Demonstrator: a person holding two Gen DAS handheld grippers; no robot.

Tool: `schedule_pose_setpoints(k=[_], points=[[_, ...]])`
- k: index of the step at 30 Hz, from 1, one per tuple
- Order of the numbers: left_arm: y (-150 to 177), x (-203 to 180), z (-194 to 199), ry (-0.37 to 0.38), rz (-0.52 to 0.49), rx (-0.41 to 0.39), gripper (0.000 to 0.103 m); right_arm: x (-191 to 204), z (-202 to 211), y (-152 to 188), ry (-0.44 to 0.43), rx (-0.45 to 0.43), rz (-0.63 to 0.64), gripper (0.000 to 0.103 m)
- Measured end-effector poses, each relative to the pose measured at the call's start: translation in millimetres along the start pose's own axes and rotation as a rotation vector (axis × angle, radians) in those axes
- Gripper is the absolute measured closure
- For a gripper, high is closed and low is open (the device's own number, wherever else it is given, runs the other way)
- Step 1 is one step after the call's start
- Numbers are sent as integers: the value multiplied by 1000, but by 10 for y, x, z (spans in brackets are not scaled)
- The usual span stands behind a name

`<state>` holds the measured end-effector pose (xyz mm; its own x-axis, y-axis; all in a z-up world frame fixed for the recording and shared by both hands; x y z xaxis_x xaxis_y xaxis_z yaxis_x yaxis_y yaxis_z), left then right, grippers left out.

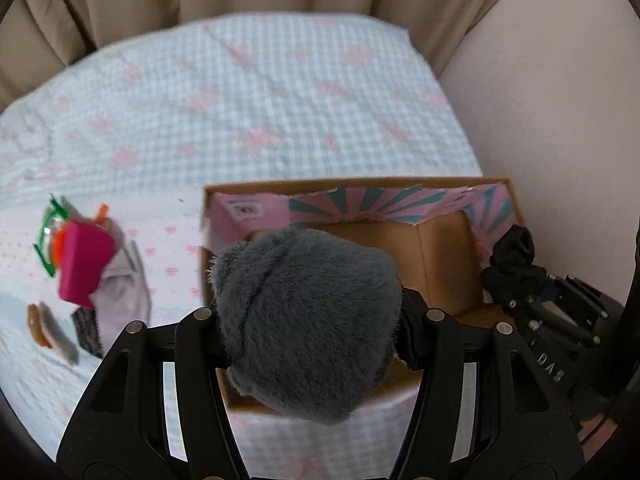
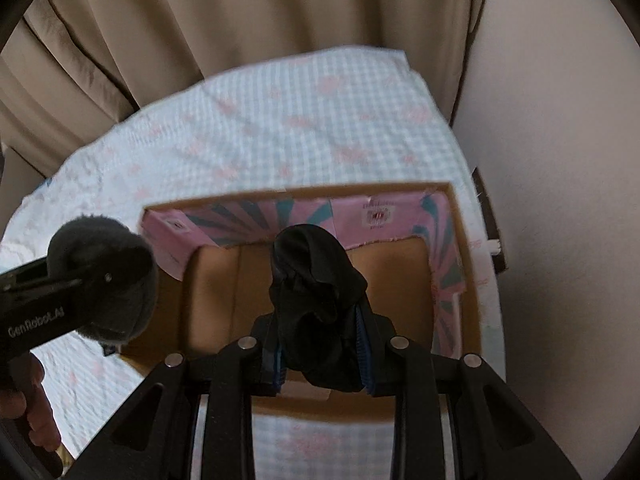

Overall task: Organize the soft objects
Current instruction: 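Carry the pompom and sock to the cardboard box and release both, then lift both tools away from the box back over the bed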

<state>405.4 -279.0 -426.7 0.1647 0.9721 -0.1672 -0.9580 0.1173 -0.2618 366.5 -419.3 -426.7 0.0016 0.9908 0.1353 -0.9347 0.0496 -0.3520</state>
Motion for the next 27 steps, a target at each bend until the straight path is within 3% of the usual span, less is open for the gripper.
schedule_pose_setpoints(k=[4, 9, 11, 12, 13, 14, 21, 27], points=[[-4, -26, -291, -6, 4, 53, 48, -47, -297, 37, -2, 49, 19, 63], [-29, -77, -463, -25, -13, 90, 47, -68, -480, 55, -18, 66, 30, 63], [-73, -86, -467, -55, -21, 82, 20, -60, -529, 55, -30, 71, 37, 55], [-103, -93, -468, -68, -22, 81, 11, -48, -541, 52, -38, 60, 49, 32], [-134, -90, -465, -84, -20, 80, 0, -32, -553, 53, -44, 51, 63, 3], [-159, -92, -463, -87, -19, 80, 0, -10, -561, 55, -47, 48, 74, 0], [-198, -101, -476, -64, -14, 96, 0, 18, -519, 103, -52, 33, 101, 0], [-196, -113, -258, -53, -12, 54, 0, 77, -345, 95, -41, 18, 111, 0]])
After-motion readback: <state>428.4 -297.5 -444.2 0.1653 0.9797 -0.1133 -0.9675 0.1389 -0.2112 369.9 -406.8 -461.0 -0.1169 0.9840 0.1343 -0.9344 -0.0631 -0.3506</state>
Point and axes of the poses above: each gripper's, at about its wrist camera, not at the fingertips, and z roughly against the way its jaws point, x to its left, y to its underside, the point moved 8 cm from there along -z, roughly the way its jaws point, and after that the axes turned 5 degrees about x, right-handed, at the moved point
